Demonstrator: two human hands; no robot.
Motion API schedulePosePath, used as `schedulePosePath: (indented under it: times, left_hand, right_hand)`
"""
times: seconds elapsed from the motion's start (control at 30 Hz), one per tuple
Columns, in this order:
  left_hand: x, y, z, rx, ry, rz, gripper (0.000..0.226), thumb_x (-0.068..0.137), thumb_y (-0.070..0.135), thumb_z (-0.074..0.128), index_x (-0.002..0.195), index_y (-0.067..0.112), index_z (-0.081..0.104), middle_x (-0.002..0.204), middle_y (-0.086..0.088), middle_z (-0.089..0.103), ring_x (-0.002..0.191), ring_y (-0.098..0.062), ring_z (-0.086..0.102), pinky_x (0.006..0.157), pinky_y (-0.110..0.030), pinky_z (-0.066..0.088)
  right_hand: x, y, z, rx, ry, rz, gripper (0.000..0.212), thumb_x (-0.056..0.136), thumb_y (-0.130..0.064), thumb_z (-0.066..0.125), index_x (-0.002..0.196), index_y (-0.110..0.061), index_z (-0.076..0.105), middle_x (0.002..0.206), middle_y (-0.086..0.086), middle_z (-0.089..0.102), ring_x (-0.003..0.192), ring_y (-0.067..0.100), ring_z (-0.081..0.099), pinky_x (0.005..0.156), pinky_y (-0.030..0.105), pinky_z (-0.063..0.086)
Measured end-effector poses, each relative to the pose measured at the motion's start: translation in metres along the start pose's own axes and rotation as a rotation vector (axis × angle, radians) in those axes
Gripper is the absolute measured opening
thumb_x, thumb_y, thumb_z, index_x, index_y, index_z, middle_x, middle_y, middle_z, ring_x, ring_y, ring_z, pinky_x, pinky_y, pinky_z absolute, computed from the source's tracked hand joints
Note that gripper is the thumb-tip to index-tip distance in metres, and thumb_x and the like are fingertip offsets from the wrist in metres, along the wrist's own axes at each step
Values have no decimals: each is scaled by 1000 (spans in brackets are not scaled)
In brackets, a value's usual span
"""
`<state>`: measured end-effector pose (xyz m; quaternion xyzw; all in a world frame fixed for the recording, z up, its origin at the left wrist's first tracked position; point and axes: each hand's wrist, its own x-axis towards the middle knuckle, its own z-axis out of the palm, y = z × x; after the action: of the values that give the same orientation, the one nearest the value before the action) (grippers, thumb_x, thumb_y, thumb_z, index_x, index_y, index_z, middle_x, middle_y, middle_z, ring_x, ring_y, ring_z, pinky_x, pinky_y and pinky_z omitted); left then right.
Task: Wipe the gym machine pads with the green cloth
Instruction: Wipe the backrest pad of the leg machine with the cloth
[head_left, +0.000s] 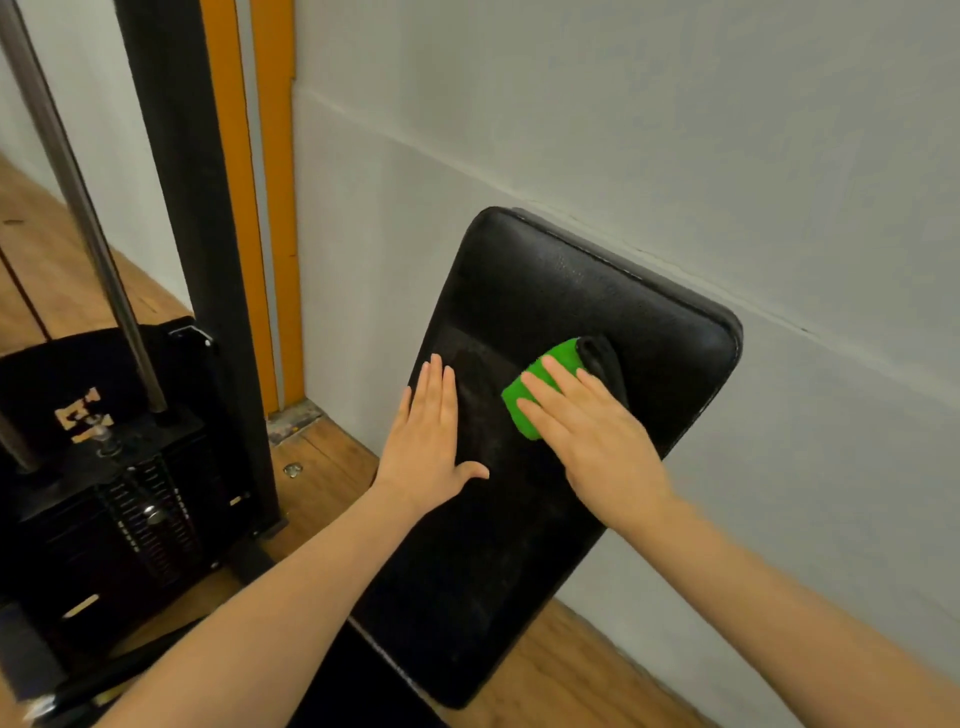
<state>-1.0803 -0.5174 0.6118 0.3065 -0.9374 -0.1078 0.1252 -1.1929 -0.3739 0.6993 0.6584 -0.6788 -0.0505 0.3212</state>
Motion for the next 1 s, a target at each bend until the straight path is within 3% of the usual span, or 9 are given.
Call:
schedulePosePath:
  times: [0.13,0.27,0.33,0.47,0.6,0.7,0.83,1.0]
  left_hand:
    - [3,-12,10,-1,8,78,123,81,66,58,135,5,-33,140,-12,-41,136,-23,-32,117,-38,-8]
    - [4,-26,14,144,-15,169,127,80,64,62,132,2,-35,140,-17,-41,133,-27,-34,116,-39,-10]
    - [4,-31,16,182,-17,185,126,81,63,62,133,1,-35,140,-18,-41,131,-29,-36,112,-38,-14]
    - [7,-34,17,186,-18,197,124,82,61,61,134,1,-35,139,-18,-43,131,-29,-37,112,-37,-16]
    - [8,-36,19,184,-15,200,123,83,60,61,132,1,-35,139,-18,-42,131,-28,-36,114,-38,-15]
    - [9,-39,19,179,-14,207,122,84,59,60,133,2,-35,139,-17,-41,131,-27,-36,115,-38,-14]
    - [7,-39,22,154,-17,221,121,84,58,61,133,3,-36,140,-16,-42,131,-26,-36,114,-38,-14]
    - [8,-41,23,162,-4,219,118,86,57,59,133,2,-35,140,-17,-42,131,-28,-37,114,-39,-15]
  right_hand:
    - [-9,7,10,-68,-136,12,54,79,-7,26,114,-7,66,127,12,59,120,31,54,106,37,22]
    - [-49,2,1,-69,-126,80,47,76,1,38,113,-5,66,127,14,59,120,34,52,108,42,30]
    - [-34,-6,-3,-58,-98,71,46,70,2,43,108,-5,69,121,15,63,115,35,56,100,47,36]
    - [43,-18,-2,-90,-36,-87,51,76,-10,28,104,-4,70,114,14,66,110,32,61,93,49,44]
    - [104,-21,20,-164,-84,-176,31,78,-9,50,101,-2,71,113,16,66,112,33,59,94,45,46]
    - [100,-18,22,-204,-155,-192,33,73,-7,67,105,-2,69,118,16,64,113,32,58,95,44,45]
    - [36,3,8,-189,-197,-195,46,80,-10,33,109,-2,68,121,17,62,113,34,58,98,43,42]
    - [29,3,-6,-146,-202,-196,48,78,-10,31,102,-3,71,114,16,66,107,35,62,89,48,48]
